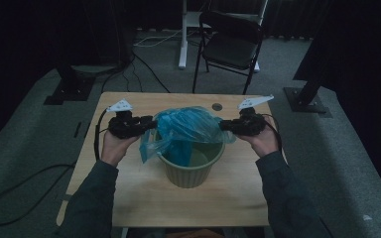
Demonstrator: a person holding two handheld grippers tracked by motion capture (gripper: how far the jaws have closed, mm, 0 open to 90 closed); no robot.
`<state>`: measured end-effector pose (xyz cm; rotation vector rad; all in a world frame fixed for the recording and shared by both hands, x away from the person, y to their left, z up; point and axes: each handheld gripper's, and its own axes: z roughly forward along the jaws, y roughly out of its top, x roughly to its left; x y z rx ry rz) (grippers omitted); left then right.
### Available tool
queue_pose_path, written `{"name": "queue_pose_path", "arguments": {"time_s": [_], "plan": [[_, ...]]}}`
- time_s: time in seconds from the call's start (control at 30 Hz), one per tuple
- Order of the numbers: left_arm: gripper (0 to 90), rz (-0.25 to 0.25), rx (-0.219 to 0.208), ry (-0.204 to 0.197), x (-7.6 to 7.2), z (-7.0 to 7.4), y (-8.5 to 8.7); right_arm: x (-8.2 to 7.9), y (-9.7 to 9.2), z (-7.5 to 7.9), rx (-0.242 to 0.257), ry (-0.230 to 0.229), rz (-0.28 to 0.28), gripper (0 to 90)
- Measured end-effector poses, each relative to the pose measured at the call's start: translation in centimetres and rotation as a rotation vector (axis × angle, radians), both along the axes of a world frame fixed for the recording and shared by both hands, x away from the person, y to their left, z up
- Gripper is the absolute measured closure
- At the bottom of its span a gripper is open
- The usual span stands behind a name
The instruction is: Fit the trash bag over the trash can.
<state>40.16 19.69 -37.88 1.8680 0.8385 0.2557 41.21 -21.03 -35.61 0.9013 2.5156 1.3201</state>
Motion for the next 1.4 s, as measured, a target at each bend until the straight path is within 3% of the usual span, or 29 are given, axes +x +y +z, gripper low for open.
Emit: {"name": "queue_pose_path", "arguments": {"time_s": [0.2,0.4,0.93,1.13,1.4], "plan": [[75.0,-0.018,0.006,0.008,-0.7,-0.2,0.1,-0.7,-0.4,0.1,0.01,0.009,0.01,89.4],[89.5,-0.027,0.019,-0.004,-1.3,-0.3,-0.3,-1.5,-0.4,0.1,0.009,0.01,0.025,90.0],[89.9,-0.063,0.026,-0.035,-4.9,-0.5,0.0,-4.8,-1.5,-0.2,0.012,0.033,0.034,90.0],[89.9,-0.075,0.017,-0.03,-6.5,-1.0,0.0,-6.0,-1.7,-0.7,0.019,0.059,0.062,90.0],[89.9,-0.09,0.001,-0.014,-7.7,-1.8,0.1,-7.2,-1.6,-1.1,-0.006,0.072,0.092,90.0]]}}
